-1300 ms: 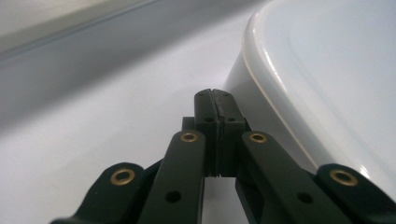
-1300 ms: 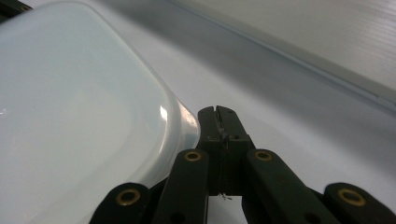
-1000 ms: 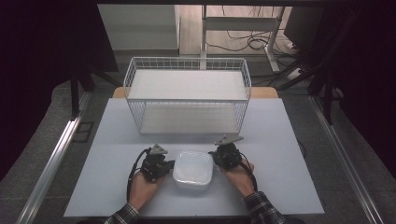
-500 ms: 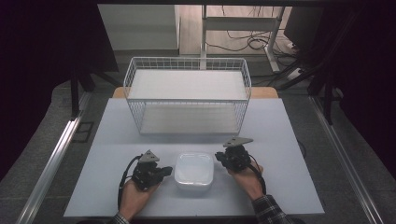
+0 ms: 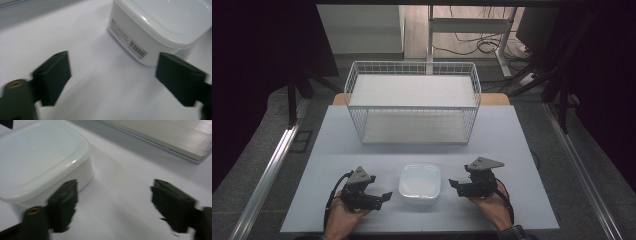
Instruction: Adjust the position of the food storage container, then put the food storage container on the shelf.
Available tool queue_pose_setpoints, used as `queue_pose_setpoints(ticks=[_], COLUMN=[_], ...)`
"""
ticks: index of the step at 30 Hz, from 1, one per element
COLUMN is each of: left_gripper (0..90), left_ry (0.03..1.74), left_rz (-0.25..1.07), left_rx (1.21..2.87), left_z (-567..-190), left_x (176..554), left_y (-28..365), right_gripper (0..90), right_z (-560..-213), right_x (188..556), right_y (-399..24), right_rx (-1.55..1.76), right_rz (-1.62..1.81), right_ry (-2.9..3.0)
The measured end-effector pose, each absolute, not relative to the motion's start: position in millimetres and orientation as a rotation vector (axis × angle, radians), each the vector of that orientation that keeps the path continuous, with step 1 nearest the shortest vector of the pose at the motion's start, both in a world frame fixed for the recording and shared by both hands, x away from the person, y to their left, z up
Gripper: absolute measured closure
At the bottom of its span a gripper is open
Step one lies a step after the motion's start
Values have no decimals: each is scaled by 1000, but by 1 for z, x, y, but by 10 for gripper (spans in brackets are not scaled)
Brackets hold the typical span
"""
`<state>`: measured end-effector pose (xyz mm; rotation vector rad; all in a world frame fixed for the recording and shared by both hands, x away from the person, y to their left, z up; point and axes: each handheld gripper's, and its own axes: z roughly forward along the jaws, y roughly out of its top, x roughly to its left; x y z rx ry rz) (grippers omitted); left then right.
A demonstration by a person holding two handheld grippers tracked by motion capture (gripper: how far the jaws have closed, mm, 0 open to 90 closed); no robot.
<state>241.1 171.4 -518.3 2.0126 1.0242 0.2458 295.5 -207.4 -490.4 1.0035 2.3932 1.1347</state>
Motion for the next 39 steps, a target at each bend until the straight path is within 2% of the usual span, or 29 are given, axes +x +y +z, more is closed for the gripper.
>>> queue_pose_setpoints(ticks=[1, 6, 14, 24, 27, 32, 39], left_gripper=[45, 44, 12, 12, 13, 26, 88], left_ry=[1010, 960, 968, 964, 947, 928, 878], left_rz=[253, 286, 272, 233, 169, 135, 156], left_rx=[2011, 2024, 1991, 1999, 1964, 1962, 2026], left_z=[-518, -521, -525, -516, -511, -507, -499], left_x=[240, 241, 244, 250, 255, 260, 278], left_y=[172, 172, 174, 168, 165, 157, 135], right_gripper=[73, 20, 25, 16, 0, 0, 82], right_z=[-492, -495, -494, -489, -486, -483, -478], right_x=[294, 292, 289, 285, 284, 284, 289], right_y=[-206, -203, -206, -197, -192, -186, -169], right_rx=[995, 962, 906, 939, 934, 953, 999], right_rz=[1115, 1106, 1160, 1184, 1173, 1183, 1163], right_ry=[2392, 2412, 2435, 2435, 2448, 2467, 2520])
